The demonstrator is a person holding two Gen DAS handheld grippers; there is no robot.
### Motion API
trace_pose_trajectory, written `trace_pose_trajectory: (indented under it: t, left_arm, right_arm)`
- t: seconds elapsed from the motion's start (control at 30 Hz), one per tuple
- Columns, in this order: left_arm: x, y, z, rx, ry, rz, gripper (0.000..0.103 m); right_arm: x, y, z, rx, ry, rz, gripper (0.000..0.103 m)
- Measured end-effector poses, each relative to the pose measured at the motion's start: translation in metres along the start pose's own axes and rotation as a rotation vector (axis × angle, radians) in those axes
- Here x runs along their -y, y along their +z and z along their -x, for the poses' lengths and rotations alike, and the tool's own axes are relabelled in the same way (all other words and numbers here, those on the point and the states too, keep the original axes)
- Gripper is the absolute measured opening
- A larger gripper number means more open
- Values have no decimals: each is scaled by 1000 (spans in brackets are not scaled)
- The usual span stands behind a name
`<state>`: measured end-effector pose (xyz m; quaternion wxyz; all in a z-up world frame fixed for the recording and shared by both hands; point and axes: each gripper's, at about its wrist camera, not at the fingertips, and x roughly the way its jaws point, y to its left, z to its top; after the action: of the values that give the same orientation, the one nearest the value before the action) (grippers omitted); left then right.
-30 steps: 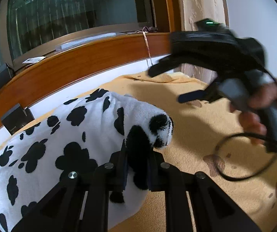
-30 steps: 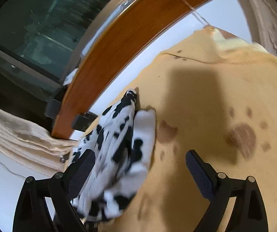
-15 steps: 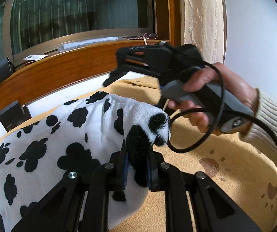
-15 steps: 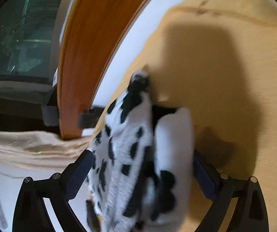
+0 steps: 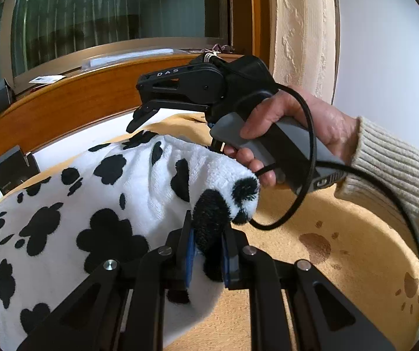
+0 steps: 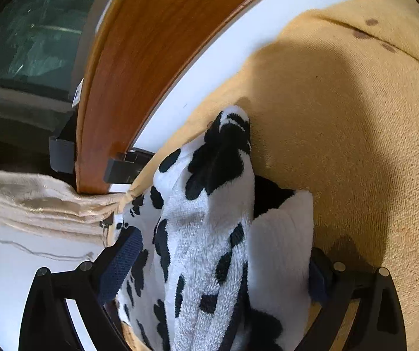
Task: Fold clothes
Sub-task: 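Grasp the fleece end with the left gripper while the right gripper grasps beside it, then lift the held fleece end up off the bed with both grippers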
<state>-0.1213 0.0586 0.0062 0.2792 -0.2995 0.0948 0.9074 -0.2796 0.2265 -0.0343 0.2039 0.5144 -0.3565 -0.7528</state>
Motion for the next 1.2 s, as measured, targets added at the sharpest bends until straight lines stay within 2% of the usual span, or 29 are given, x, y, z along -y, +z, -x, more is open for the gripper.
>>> trace_pose_trajectory:
  t: [0.03,0.1,0.13,0.17,0.23,0.47,0.7,0.97,1.2]
  left_arm:
    - [1,0,-1,-3,-1,-1,17]
    - [3,-1,-1,-3,0,-4,17]
    - [4,-1,0,-3,1,-5,17]
    - [5,-2,0,-3,1,-6,17]
    - [7,-2,0,-4,2,-9,17]
    - [2,-1,21,59,28,7,17]
    - [-24,0,63,147,76,78,17]
    - [-81,-19,122,219,130,241,17]
    - [-142,-59,159,230,188,402,17]
  right_arm:
    - [-2,-2,0,7,-16,16,94]
    - [-3,-5,1,16,-82,50,75]
    - [-1,-6,2,17,-103,51,54]
    - [1,-7,2,18,-121,51,40]
    - [6,-9,4,27,-103,39,36]
    - [-30,-11,22,88,-21,104,33]
    - [-100,-15,13,98,31,200,33]
    - [-176,-45,-48,46,66,296,33]
    - [-236,-90,-121,-29,53,383,33]
